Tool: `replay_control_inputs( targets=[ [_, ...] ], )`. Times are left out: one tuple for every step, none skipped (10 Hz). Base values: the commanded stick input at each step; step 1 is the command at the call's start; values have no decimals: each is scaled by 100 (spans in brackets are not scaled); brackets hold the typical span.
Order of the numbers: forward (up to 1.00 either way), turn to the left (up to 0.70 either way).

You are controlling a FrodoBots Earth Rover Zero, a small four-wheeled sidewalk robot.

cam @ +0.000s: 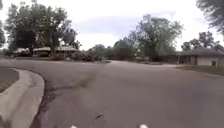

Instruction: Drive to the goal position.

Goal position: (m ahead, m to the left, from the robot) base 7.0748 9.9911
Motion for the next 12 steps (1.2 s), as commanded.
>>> replay_control_inputs(
  targets=[
    [70,35],
    [70,35],
    [70,35],
    [70,18],
    [70,0],
    [70,0],
    [70,0],
    [70,0],
    [70,0],
    [70,0],
    [70,0],
    [70,0]
  ],
)
